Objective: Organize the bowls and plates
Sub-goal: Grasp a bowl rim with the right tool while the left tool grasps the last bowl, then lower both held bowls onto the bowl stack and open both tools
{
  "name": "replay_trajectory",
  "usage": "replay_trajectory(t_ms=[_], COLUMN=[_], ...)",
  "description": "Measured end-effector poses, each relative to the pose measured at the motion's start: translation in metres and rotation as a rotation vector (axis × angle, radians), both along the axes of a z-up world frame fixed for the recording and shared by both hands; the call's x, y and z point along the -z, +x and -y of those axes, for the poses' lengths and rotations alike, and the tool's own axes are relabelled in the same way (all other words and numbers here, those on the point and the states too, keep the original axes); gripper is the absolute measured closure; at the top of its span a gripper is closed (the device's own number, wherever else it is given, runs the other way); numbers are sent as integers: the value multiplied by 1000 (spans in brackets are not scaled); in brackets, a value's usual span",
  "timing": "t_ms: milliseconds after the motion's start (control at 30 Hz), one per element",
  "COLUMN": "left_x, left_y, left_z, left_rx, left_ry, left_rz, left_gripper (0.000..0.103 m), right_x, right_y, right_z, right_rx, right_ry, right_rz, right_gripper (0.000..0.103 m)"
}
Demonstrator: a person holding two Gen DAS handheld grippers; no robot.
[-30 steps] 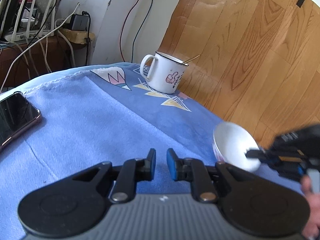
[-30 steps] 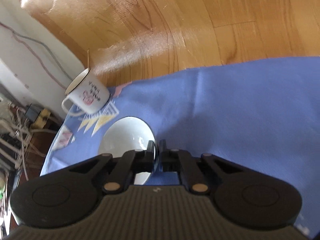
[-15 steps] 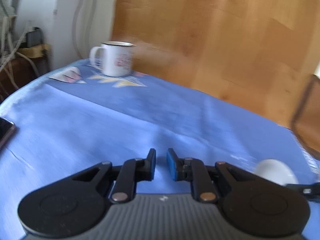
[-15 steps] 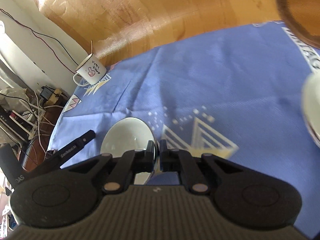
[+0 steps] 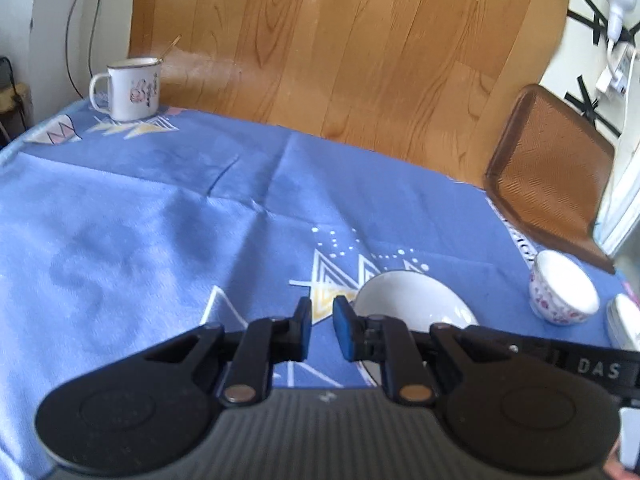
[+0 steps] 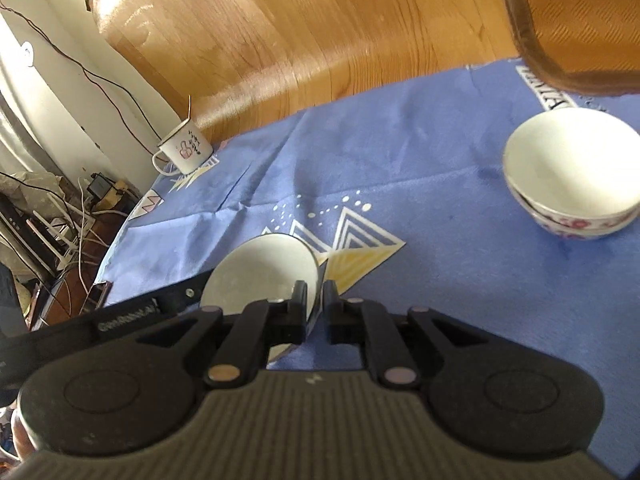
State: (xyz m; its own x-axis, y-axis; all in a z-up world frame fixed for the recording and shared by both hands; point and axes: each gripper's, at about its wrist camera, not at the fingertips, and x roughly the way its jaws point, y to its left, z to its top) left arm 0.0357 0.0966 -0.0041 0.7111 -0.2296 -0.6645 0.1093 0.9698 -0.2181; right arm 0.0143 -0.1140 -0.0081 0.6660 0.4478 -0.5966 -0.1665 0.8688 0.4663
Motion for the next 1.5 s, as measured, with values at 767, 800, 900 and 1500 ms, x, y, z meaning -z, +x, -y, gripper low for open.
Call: replay_trajectory(t_ms=[767, 800, 900, 1500], left_x=[-8, -9, -13, 5], left_y=[-11, -11, -9, 1], left_z=[-11, -15, -32, -14], left_rx=[-62, -66, -83, 13], left_ry=[-64, -78, -158, -247], left_rz=[-22, -21, -39, -126], left_gripper=[70, 69, 68, 97], right_x=[7, 7, 8, 7], right_y=[-15, -15, -16, -22], right_z=[-3, -3, -5, -10], right_rx=[-1, -3, -7, 4], right_ry=[-34, -33, -28, -74], right_rz=[96, 97, 96, 137], right_gripper=[78, 78, 78, 91])
